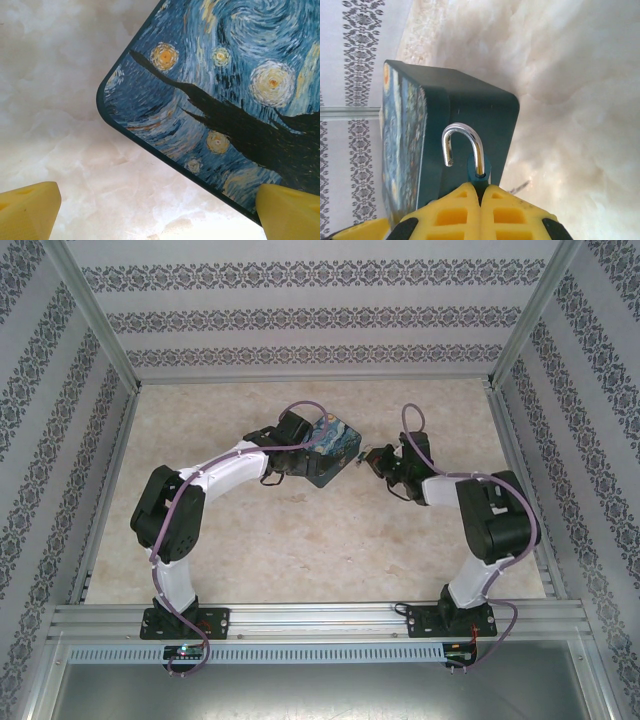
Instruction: Unlock the padlock with the key
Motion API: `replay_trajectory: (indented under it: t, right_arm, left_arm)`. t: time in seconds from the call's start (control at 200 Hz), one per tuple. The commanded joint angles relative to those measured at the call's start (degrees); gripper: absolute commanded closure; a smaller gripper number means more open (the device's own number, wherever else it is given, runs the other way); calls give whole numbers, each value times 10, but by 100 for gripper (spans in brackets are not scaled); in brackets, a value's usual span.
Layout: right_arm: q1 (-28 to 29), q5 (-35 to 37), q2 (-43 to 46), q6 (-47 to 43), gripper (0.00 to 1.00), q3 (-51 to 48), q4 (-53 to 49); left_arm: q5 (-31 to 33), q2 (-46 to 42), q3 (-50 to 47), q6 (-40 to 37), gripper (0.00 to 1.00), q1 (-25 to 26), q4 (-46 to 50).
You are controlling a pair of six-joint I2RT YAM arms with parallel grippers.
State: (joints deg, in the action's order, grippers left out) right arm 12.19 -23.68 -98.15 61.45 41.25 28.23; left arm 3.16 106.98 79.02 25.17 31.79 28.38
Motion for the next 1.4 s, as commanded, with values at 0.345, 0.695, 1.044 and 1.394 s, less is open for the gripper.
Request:
replay_trajectory:
  t: [0.345,0.695,1.044,1.394]
  right_arm:
    - [-6,-14,159,-6,100,-191,-11]
    - [-36,50,342,-66,99,-247,-246]
    - [-105,50,430,-92,66,-258,-383]
    - [-114,67,503,-111,18,-170,-469]
  left_arm:
    - [-28,-94,-2,-8,0,1,96]
    - [-25,-242,-78,14,0,1,108]
    - [-7,-351,-121,36,0,-2,128]
    - [137,-413,-130,29,0,-16,137]
